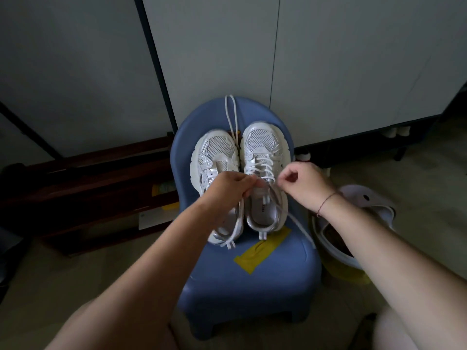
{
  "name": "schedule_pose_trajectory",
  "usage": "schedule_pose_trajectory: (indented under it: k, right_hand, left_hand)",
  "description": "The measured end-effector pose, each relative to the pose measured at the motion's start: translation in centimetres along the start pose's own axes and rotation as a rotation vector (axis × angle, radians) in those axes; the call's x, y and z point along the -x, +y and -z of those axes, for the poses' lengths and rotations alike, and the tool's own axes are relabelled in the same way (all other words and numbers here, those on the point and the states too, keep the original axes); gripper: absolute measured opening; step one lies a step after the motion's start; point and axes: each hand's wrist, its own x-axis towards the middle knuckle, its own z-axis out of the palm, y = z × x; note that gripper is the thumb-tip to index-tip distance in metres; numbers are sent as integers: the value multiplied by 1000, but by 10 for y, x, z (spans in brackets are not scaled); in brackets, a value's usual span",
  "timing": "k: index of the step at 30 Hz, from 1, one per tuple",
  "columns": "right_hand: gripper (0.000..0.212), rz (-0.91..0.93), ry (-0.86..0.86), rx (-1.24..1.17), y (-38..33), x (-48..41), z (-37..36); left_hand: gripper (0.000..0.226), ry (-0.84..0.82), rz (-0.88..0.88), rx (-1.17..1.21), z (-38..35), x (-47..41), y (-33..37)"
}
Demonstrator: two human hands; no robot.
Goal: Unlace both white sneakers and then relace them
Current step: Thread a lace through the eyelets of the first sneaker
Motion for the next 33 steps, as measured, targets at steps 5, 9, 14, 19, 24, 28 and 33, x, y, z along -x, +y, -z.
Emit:
schedule_pose_trajectory:
  k: [5, 9, 14, 19, 24, 28, 33]
  right_hand:
    - [24, 221, -302, -503, -27, 9, -9]
    - [13, 127, -113, -471, -19, 2, -14]
    - [19, -169, 49, -725, -10, -8, -10]
    - [17, -28, 81, -600, -20, -4, -10]
    - [23, 237, -141, -407, -31, 4, -13]
    - [10, 192, 62, -325, -21, -4, -11]
    - [7, 141, 210, -304, -18, -8, -17]
  left_hand:
    - [35, -84, -54, -85, 17, -1, 3]
    - [29, -120, -41, -52, 27, -4, -1]
    - [28, -129, -30, -7, 34, -5, -5]
    - [26, -123, -27, -16, 32, -4, -6]
    - [25, -112, -27, -13, 28, -4, -2]
    - [20, -182, -24, 24, 25, -1, 0]
    - [21, -171, 6, 114, 27, -4, 0]
